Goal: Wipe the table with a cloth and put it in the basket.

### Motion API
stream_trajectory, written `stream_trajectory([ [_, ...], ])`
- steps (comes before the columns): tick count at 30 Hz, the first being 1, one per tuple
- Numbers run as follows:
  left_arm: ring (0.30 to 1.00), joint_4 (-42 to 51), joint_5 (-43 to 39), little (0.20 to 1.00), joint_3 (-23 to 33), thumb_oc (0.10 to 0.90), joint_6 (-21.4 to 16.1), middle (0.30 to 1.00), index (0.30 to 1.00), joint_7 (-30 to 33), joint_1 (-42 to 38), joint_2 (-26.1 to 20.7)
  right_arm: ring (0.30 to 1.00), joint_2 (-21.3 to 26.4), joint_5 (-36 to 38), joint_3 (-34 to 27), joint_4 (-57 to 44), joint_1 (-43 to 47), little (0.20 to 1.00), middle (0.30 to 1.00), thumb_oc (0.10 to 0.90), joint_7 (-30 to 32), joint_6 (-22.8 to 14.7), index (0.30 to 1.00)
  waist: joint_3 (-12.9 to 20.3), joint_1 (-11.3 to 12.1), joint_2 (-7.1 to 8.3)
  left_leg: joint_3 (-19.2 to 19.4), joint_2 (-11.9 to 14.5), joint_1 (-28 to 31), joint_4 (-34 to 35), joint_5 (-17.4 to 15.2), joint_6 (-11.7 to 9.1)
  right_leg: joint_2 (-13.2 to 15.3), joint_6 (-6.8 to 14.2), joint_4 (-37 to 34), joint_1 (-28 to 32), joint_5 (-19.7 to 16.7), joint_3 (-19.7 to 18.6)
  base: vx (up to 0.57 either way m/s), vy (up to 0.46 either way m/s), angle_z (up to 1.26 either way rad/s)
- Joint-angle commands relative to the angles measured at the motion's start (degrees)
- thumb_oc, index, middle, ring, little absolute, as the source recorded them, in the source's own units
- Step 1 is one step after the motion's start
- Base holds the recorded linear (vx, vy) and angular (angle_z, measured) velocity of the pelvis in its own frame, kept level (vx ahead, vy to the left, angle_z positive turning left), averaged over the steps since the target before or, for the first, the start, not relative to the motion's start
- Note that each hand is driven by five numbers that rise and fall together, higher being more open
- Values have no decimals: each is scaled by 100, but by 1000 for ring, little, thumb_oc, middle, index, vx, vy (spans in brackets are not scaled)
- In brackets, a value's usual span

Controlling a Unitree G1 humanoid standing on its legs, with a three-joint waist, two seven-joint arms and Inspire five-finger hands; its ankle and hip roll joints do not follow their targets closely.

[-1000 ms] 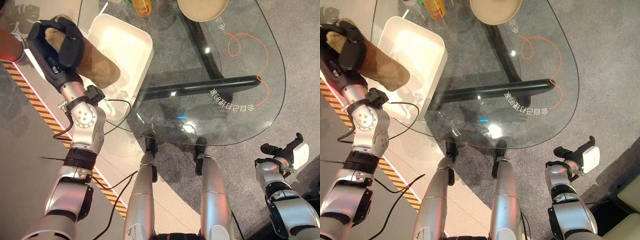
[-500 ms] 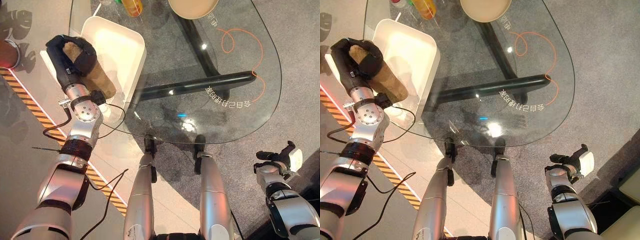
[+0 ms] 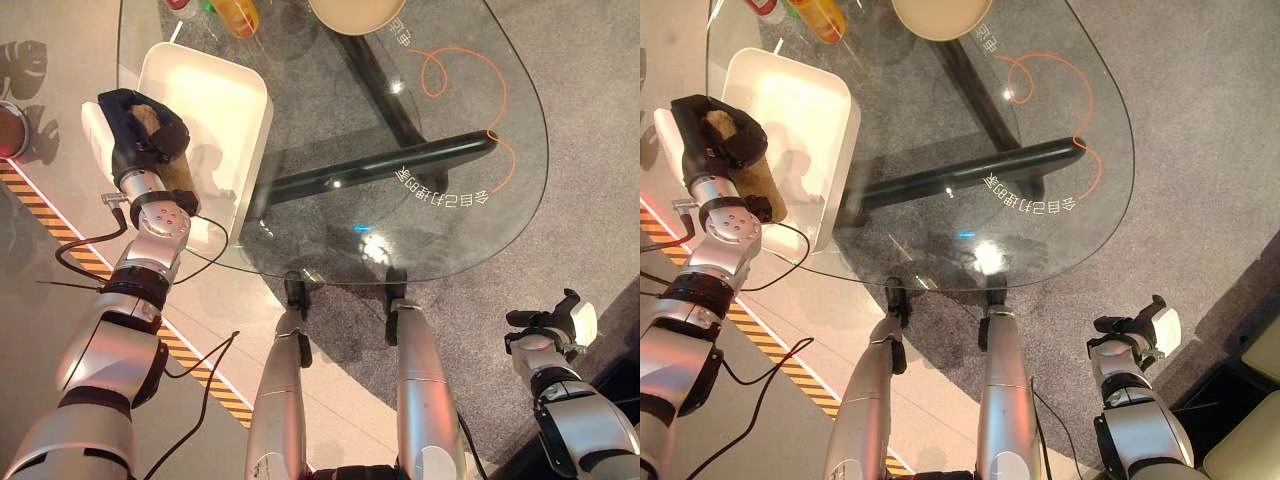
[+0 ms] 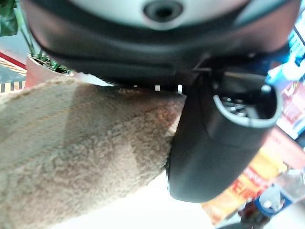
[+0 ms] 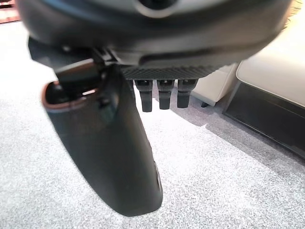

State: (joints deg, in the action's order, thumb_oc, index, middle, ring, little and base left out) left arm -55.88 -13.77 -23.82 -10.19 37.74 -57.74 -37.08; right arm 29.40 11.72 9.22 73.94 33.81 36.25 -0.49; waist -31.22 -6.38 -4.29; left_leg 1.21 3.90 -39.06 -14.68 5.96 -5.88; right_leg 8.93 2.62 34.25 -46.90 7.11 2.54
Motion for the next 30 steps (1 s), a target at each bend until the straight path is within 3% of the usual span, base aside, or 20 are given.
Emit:
stream_trajectory([
  [1,300,-199,417,200,325,100,19,300,300,88,-785,-700,900,471,-131,124,300,-159,900,900,800,132,37,900,142,-17,-96,394,-406,72,-670,-805,455,-589,-102,-747,284,-343,-114,0,0,0],
  [25,300,-404,621,200,-197,100,810,300,300,-737,-1002,-707,900,483,-227,142,269,-71,900,900,800,109,40,900,142,-25,-35,388,-412,-123,-773,-818,502,-623,-78,-714,110,-417,-90,0,0,0],
  [26,324,-412,610,227,-203,127,816,324,324,-742,-1007,-702,900,478,-233,148,267,-67,900,900,800,110,39,900,142,-25,-32,388,-411,-126,-769,-814,502,-624,-76,-719,107,-423,-89,0,0,0],
  [27,493,-426,622,425,-213,325,829,493,493,-761,-1021,-697,900,457,-221,160,257,-68,900,900,800,126,33,900,142,-27,-24,390,-409,-133,-768,-812,502,-624,-76,-733,104,-433,-86,0,0,0],
  [28,526,-431,610,464,-223,364,830,526,526,-768,-1034,-707,900,465,-223,162,257,-59,900,900,800,118,34,900,142,-28,-21,391,-406,-143,-774,-812,502,-624,-77,-734,95,-438,-86,0,0,0],
  [29,648,-451,599,606,-241,506,819,648,648,-773,-1047,-716,900,476,-217,170,248,-49,900,900,800,110,44,900,142,-33,-15,395,-400,-153,-784,-816,500,-622,-76,-736,81,-447,-87,0,0,0],
  [30,672,-460,590,634,-245,534,810,672,672,-775,-1049,-719,900,477,-221,167,249,-48,900,900,800,109,43,900,142,-35,-15,395,-398,-159,-791,-817,499,-622,-77,-734,75,-448,-90,0,0,0],
])
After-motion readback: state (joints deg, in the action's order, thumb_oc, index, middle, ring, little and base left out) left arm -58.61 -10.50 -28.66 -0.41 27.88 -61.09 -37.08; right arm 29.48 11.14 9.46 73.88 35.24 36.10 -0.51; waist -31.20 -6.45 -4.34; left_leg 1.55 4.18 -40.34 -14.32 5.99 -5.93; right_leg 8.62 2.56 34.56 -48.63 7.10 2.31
